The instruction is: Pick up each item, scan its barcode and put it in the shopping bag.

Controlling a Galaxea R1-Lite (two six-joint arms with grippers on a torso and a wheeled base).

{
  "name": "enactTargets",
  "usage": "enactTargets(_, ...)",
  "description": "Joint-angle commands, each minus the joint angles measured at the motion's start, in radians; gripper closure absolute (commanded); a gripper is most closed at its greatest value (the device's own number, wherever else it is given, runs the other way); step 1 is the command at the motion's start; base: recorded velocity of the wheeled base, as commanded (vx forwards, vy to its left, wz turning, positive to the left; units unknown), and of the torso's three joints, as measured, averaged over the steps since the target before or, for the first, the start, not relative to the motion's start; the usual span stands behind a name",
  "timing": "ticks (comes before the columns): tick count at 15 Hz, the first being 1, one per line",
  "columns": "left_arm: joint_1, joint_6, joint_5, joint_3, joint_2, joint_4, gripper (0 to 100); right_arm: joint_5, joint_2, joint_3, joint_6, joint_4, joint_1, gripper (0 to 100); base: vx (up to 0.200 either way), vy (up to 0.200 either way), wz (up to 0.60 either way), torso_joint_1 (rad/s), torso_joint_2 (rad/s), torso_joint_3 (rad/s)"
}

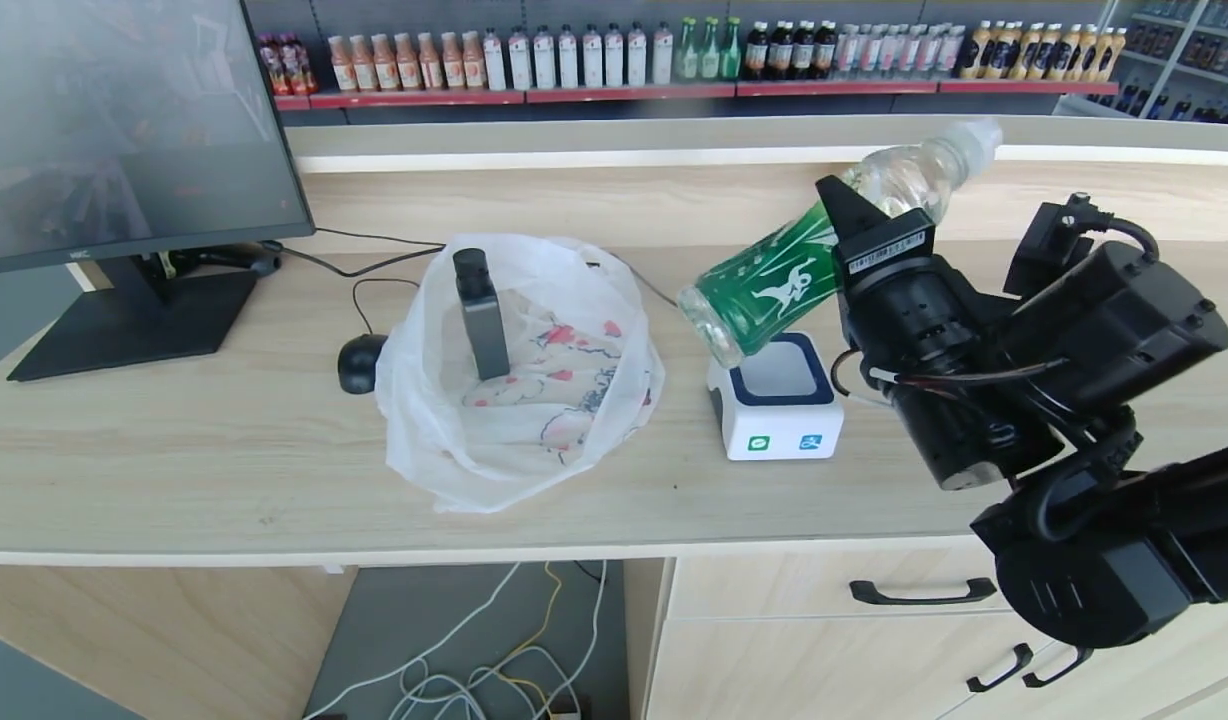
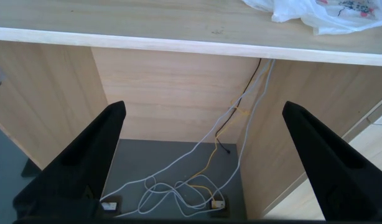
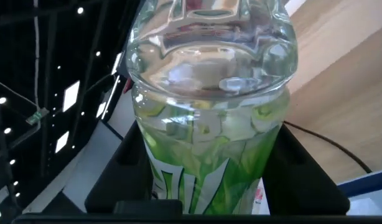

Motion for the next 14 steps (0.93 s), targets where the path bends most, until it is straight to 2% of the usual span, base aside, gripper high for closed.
enactTargets(1,0.001,0.0,0.0,0.0,0.0,0.0,0,-0.016,0.035,0.004,0.055,-0.001,-0.001,100,0.0,0.0,0.0,0.0,0.0,0.0)
enactTargets(7,0.001,0.0,0.0,0.0,0.0,0.0,0,-0.08,0.033,0.021,0.285,-0.001,-0.034,100,0.0,0.0,0.0,0.0,0.0,0.0)
enactTargets(14,0.001,0.0,0.0,0.0,0.0,0.0,0,-0.08,0.054,0.091,0.4,-0.001,-0.119,100,0.0,0.0,0.0,0.0,0.0,0.0)
